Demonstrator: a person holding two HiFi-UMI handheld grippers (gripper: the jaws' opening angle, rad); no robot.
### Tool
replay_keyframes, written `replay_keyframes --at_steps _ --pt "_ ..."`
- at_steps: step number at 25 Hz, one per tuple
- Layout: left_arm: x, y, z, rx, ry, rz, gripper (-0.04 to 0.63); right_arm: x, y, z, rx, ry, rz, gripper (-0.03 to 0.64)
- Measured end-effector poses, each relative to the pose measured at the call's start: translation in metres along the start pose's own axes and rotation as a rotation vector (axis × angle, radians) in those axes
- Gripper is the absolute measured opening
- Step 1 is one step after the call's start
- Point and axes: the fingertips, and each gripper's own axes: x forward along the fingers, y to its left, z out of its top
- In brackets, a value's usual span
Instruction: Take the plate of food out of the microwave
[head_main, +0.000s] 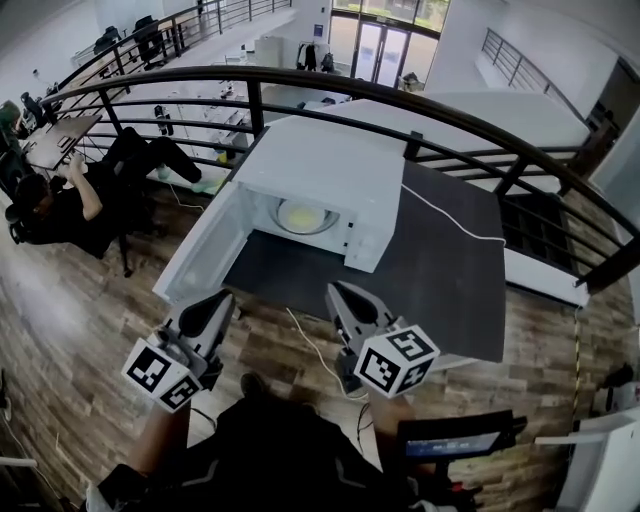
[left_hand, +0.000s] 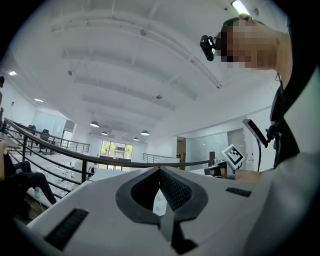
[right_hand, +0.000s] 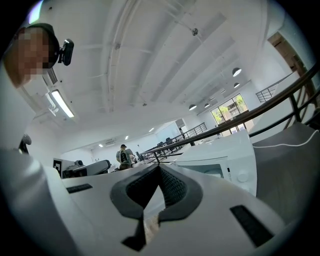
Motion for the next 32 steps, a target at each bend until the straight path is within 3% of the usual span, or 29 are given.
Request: replay_keyframes --at_steps 11,18,23,32 --pt "0.015 0.065 0.006 0.011 0.018 -0.118 0.003 0.064 0.006 0.001 0.015 -0.014 -0.065 0.000" --pt "0.023 0.098 0.012 -0.037 -0.010 -0.186 0.003 0.092 0.011 0.009 -0.004 -0.046 -0.133 0.000" --pt "0.030 0.113 0.013 -0.025 -0.009 -0.241 0.003 0.111 0.020 0.010 -0.019 -0.061 -0.162 0.000" --pt "0.036 0.128 0.011 -0.046 0.002 -0.319 0.003 0.122 0.009 0.003 0.082 -0.119 -0.247 0.002"
